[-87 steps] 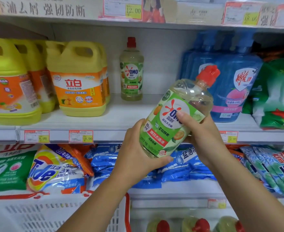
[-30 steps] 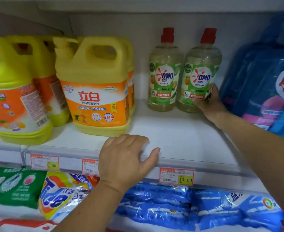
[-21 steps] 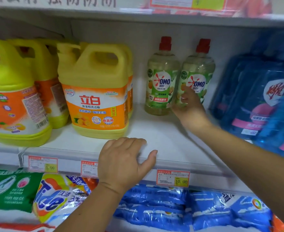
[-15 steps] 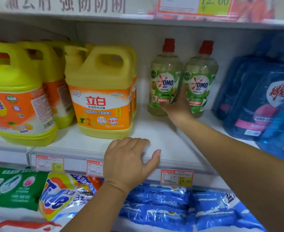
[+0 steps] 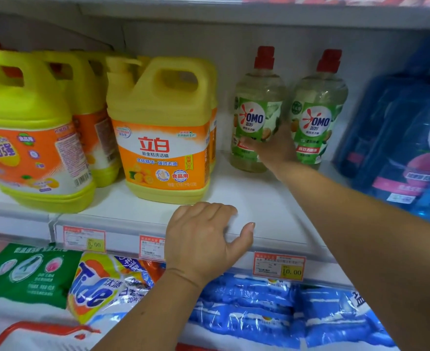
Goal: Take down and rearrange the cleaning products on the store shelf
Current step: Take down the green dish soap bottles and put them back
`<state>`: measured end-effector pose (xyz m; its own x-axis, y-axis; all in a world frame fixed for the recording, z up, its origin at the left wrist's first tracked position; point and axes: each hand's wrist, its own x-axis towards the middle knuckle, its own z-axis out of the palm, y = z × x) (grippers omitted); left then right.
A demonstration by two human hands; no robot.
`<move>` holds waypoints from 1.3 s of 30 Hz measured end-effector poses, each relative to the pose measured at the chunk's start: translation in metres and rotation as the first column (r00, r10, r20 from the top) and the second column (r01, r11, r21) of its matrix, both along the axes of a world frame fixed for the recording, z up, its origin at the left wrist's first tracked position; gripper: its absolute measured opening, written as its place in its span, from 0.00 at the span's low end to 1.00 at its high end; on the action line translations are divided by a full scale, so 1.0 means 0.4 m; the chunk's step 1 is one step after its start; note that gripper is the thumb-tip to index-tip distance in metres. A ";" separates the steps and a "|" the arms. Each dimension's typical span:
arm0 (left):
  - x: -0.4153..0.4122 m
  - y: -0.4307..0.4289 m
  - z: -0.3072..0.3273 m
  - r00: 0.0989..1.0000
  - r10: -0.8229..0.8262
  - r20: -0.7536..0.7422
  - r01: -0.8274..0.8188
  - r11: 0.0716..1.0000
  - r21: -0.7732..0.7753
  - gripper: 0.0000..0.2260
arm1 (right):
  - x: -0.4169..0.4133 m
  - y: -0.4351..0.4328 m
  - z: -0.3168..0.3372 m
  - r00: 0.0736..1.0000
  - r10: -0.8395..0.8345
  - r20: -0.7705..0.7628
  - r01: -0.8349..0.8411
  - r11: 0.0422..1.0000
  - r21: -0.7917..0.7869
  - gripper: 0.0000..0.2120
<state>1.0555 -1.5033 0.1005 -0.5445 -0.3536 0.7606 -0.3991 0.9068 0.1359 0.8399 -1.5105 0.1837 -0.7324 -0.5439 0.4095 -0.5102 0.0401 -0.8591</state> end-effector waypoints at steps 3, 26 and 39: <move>-0.001 -0.001 -0.004 0.999 -0.011 -0.032 0.010 1.000 -0.008 0.18 | 0.015 0.040 0.006 1.000 -0.007 0.022 0.006 1.000 0.015 0.43; 0.061 0.176 0.084 0.912 -0.281 -0.299 0.410 0.567 0.715 0.43 | 0.280 0.489 0.031 0.986 0.168 -0.022 -0.169 0.979 -0.113 0.37; 0.172 0.279 0.068 0.789 -0.507 -0.347 0.476 0.148 0.867 0.30 | 0.364 0.671 -0.008 0.871 0.394 0.294 -0.371 0.919 -0.135 0.38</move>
